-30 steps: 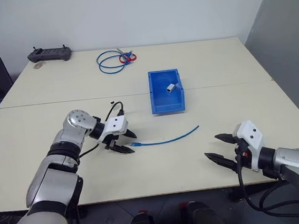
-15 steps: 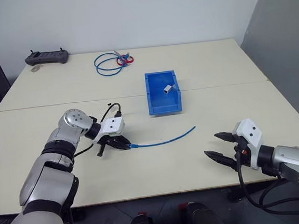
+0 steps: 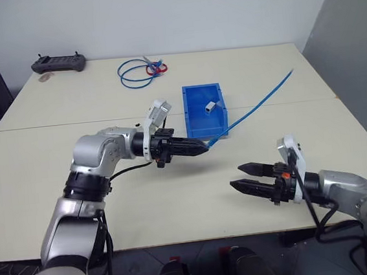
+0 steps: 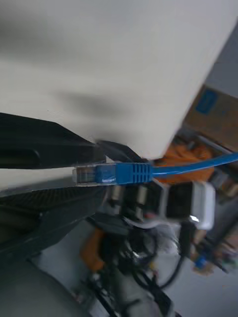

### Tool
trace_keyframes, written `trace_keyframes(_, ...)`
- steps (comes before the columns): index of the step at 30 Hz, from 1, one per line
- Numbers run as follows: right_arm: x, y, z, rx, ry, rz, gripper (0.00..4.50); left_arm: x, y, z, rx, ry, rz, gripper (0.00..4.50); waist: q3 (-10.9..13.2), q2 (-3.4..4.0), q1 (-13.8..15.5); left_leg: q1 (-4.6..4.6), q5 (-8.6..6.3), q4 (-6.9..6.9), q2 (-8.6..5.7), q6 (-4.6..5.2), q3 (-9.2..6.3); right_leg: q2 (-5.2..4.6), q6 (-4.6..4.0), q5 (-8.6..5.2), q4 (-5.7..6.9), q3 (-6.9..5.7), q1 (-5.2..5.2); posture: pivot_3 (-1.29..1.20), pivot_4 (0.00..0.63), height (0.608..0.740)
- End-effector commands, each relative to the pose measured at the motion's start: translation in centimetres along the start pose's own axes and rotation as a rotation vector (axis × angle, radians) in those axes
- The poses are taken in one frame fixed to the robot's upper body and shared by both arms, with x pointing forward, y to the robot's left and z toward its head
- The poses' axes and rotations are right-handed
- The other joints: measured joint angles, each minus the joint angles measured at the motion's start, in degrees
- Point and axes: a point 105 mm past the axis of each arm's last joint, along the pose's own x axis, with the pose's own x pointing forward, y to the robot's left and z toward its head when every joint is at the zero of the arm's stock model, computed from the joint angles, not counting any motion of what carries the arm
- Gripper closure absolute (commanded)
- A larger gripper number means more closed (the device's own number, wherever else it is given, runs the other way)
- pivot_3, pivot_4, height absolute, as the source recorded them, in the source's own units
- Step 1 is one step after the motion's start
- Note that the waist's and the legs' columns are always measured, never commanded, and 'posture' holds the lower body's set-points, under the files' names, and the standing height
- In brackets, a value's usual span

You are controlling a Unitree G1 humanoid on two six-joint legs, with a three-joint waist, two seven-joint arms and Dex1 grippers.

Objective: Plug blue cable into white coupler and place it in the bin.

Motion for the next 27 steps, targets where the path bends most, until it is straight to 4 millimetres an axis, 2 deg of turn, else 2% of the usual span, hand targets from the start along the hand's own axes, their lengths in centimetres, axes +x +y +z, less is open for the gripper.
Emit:
trace_keyframes(1, 0.5, 1.1, 2.5, 0.071, -0.086, 0.092, 0.59, 0.8, -1.7, -0.5, -0.046, -0.039, -0.028, 4.28, 0.0, 0.01, 0.0, 0.02, 0.00, 0.00, 0.07, 0.00, -0.01, 0.03, 0.00, 0.00, 0.00, 0.00, 0.00, 0.00, 0.150, 0.740)
trace_keyframes(6, 0.7, 2.5, 3.2, 0.138, -0.086, 0.183, 0.59, 1.5, -2.3, -1.0, -0.086, -0.066, -0.044, 4.28, 0.1, -0.02, 1.0, 0.04, 0.03, 0.03, 0.01, 0.00, -0.11, 0.08, 0.02, 0.01, 0.05, -0.09, 0.05, 0.00, 0.150, 0.740)
trace_keyframes(11, 1.3, 2.5, 2.6, 0.153, -0.050, 0.158, 0.59, 1.7, -2.5, -1.2, -0.097, -0.077, -0.045, 4.28, 0.1, -0.02, 1.2, 0.02, 0.03, 0.03, -0.05, 0.01, 0.05, 0.08, 0.10, 0.06, -0.04, 0.04, 0.06, 0.00, 0.150, 0.740)
trace_keyframes(15, 1.6, 2.3, 2.9, 0.183, -0.069, 0.149, 0.59, 1.6, -2.8, -1.5, -0.103, -0.068, -0.050, 4.28, 0.1, -0.02, 1.2, 0.01, 0.03, 0.03, -0.03, 0.01, 0.05, 0.07, 0.10, 0.06, -0.06, 0.05, 0.03, 0.00, 0.150, 0.740)
trace_keyframes(19, 1.4, 2.0, 3.3, 0.206, -0.092, 0.142, 1.24, 1.6, -2.7, -1.4, -0.102, -0.075, -0.044, 4.28, 0.1, -0.02, 1.2, 0.02, 0.03, 0.03, -0.02, 0.00, 0.03, 0.08, 0.11, 0.06, -0.04, 0.03, 0.04, 0.00, 0.150, 0.740)
trace_keyframes(24, 1.1, 2.1, 3.3, 0.226, -0.082, 0.147, 2.49, 1.5, -2.6, -1.1, -0.094, -0.090, -0.036, 4.28, 0.1, -0.02, 1.2, 0.01, 0.03, 0.03, -0.03, 0.01, 0.06, 0.08, 0.12, 0.07, -0.06, 0.05, 0.04, 0.00, 0.150, 0.740)
trace_keyframes(27, 1.1, 2.0, 3.1, 0.227, -0.065, 0.143, 3.06, 1.5, -2.3, -0.8, -0.076, -0.101, -0.018, 4.28, 0.1, -0.02, 1.2, 0.00, 0.03, 0.03, -0.03, 0.01, 0.06, 0.08, 0.12, 0.07, -0.07, 0.06, 0.04, 0.00, 0.150, 0.740)
